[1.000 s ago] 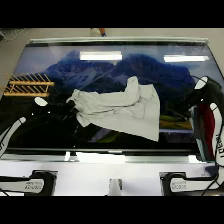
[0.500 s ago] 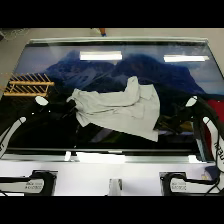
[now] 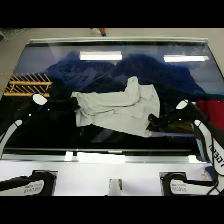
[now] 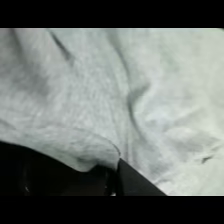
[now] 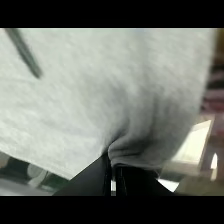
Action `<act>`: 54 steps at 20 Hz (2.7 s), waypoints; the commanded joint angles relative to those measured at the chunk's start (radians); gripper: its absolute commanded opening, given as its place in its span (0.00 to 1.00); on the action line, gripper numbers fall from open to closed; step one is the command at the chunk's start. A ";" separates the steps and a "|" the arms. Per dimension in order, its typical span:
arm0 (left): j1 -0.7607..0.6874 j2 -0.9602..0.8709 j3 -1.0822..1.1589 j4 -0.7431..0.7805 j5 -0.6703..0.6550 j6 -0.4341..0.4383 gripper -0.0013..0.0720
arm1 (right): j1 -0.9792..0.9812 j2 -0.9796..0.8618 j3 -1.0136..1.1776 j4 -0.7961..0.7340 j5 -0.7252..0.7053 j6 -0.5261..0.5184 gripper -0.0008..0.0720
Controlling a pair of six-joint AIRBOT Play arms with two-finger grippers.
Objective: Fold the shirts.
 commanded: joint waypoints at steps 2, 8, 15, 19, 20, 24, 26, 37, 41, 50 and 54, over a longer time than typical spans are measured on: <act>-0.004 0.203 0.078 0.031 0.024 0.144 0.06 | 0.021 0.109 0.159 0.024 0.063 -0.160 0.04; -0.003 0.555 0.503 0.028 0.121 0.189 0.06 | 0.021 0.541 0.683 -0.116 -0.109 -0.204 0.04; -0.092 0.724 0.660 -0.003 0.271 0.118 0.06 | 0.021 0.871 0.767 -0.152 -0.356 -0.084 0.04; -0.163 0.696 0.659 -0.007 0.268 0.120 0.06 | 0.021 0.872 0.767 -0.158 -0.309 -0.084 0.04; -0.165 0.692 0.659 -0.007 0.268 0.126 0.06 | 0.021 0.872 0.767 -0.171 -0.309 -0.084 0.04; -0.165 0.671 0.657 0.063 0.238 0.204 0.06 | 0.021 0.855 0.767 -0.338 -0.265 -0.084 0.04; -0.165 0.651 0.632 0.140 0.205 0.204 0.06 | 0.021 0.802 0.766 -0.398 -0.154 -0.084 0.04; -0.164 0.105 0.209 0.125 0.198 -0.011 0.07 | 0.021 0.059 0.627 -0.397 -0.057 0.137 0.04; -0.165 -0.082 0.209 -0.068 0.233 -0.011 0.10 | 0.023 -0.062 0.627 -0.285 -0.127 0.260 0.05; 0.069 -0.127 0.359 0.124 -0.361 0.014 0.92 | 0.014 -0.030 0.647 -0.547 -0.053 0.124 0.90; 0.265 -0.125 0.364 0.292 -0.738 -0.037 0.84 | -0.156 -0.021 0.649 -0.471 0.245 0.042 0.86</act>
